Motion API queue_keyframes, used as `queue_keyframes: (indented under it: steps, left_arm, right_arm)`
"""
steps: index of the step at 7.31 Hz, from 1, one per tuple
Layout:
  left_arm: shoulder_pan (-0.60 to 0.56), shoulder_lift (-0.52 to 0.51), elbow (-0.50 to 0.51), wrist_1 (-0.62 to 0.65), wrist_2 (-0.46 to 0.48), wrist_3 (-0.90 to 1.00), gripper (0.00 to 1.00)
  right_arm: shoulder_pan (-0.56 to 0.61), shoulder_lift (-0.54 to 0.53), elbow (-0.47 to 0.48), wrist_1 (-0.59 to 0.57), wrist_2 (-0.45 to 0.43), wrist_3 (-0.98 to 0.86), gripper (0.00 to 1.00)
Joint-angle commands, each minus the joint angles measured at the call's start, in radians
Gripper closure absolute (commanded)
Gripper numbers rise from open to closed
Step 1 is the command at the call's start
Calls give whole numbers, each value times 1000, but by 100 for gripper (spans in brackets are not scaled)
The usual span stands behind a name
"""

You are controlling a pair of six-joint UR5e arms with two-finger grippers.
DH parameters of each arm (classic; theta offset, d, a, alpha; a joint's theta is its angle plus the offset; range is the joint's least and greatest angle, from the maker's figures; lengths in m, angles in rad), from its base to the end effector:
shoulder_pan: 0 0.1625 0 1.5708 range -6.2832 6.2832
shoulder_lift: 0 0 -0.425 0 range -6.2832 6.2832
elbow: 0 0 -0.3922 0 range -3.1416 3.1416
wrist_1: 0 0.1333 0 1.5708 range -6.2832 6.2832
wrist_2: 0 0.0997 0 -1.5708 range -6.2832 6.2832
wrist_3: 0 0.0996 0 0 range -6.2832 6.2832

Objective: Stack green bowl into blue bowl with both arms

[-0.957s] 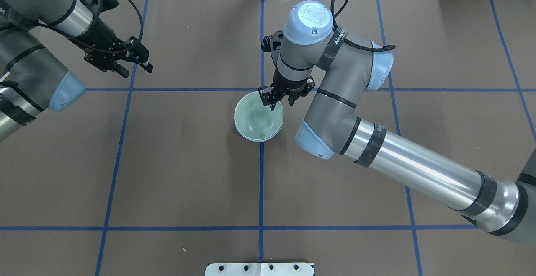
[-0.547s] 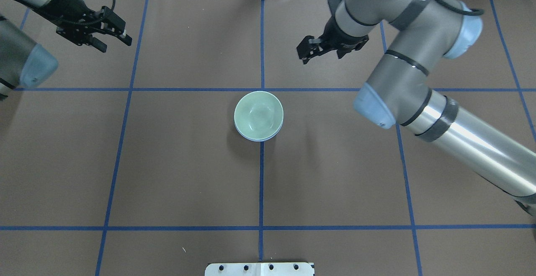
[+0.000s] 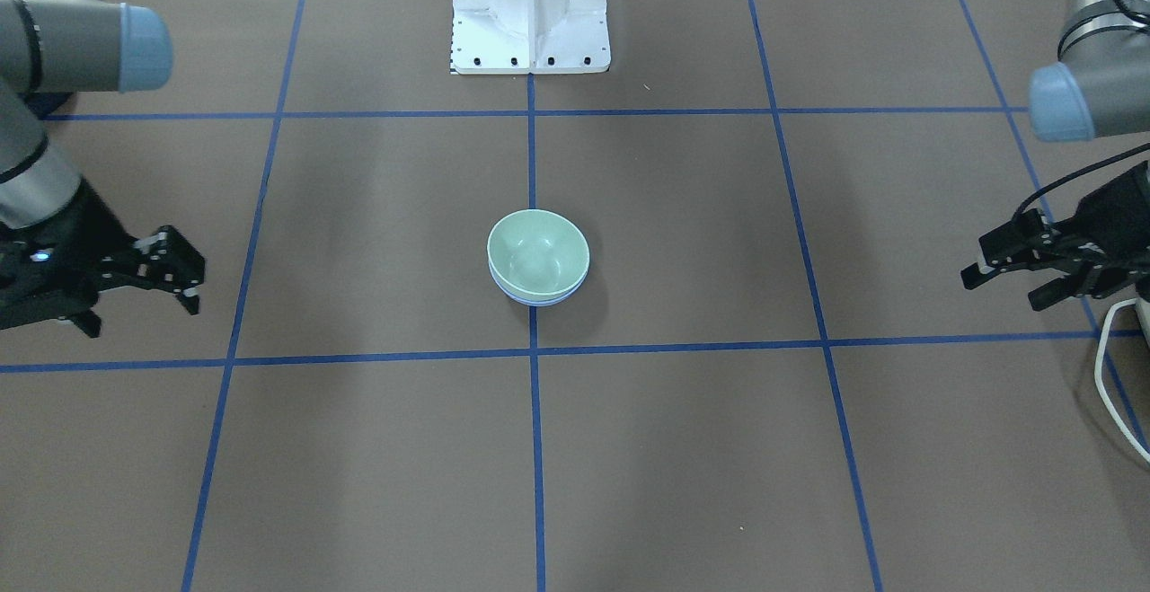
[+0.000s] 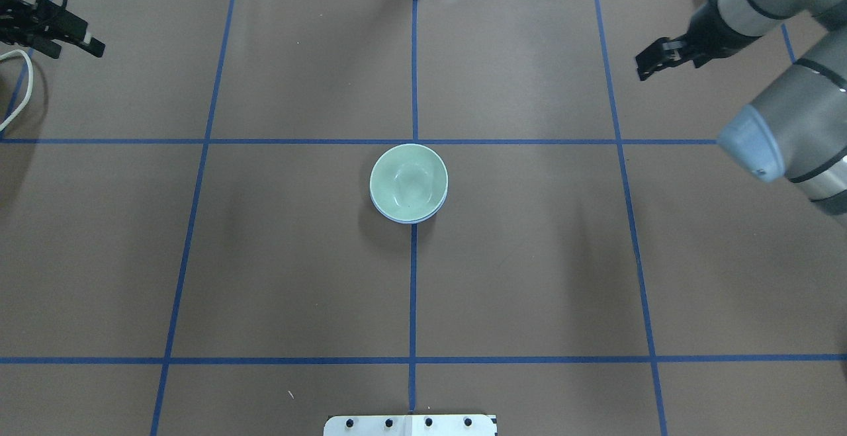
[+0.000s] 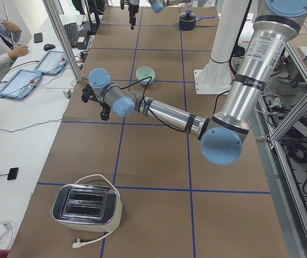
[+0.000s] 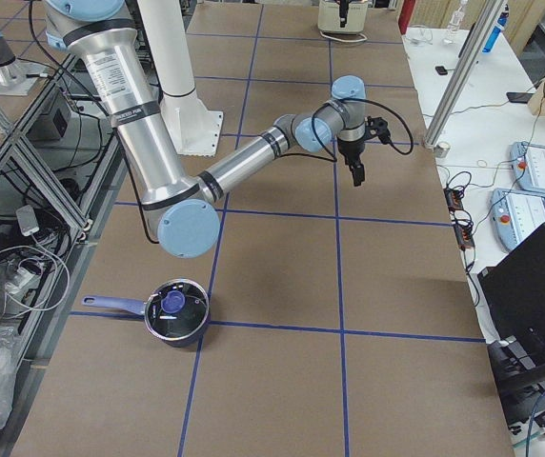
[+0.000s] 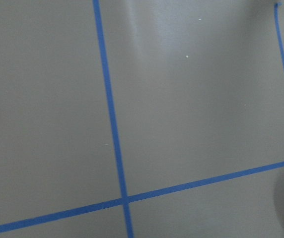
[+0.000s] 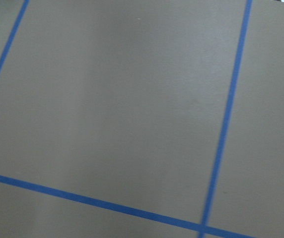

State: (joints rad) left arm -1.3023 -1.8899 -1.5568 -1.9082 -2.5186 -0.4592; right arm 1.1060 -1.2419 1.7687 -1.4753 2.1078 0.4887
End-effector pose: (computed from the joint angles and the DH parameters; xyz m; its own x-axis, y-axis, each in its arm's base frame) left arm 0.1145 -0.6137 0.4350 0.4827 0.2172 -0.8484 0.0017 0.9685 0.2489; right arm -0.1986 -0.5797 0.3790 0.7312 -0.2344 0.6407 0.0237 0.9473 0.3195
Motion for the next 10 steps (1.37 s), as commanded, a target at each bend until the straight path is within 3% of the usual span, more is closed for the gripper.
queue_keyframes:
  steps: [1, 2, 3, 4, 6, 10]
  left_arm:
    - [-104, 64, -61, 236, 18, 335, 1]
    - [-142, 83, -86, 356, 71, 455, 1]
    - [-165, 124, -124, 461, 186, 573, 0]
    - [-192, 173, -147, 510, 220, 653, 0]
    - [-254, 239, -151, 518, 216, 659, 0]
    - [-273, 334, -137, 520, 211, 692, 0]
  right_arm:
    - [174, -208, 18, 1, 61, -242, 0]
    - [216, -256, 15, 0, 64, -303, 0]
    - [241, -290, 11, -2, 78, -303, 0]
    - [267, -330, 6, -3, 92, -305, 0]
    - [331, -386, 5, -5, 179, -305, 0]
    - [429, -383, 8, -152, 190, -402, 0]
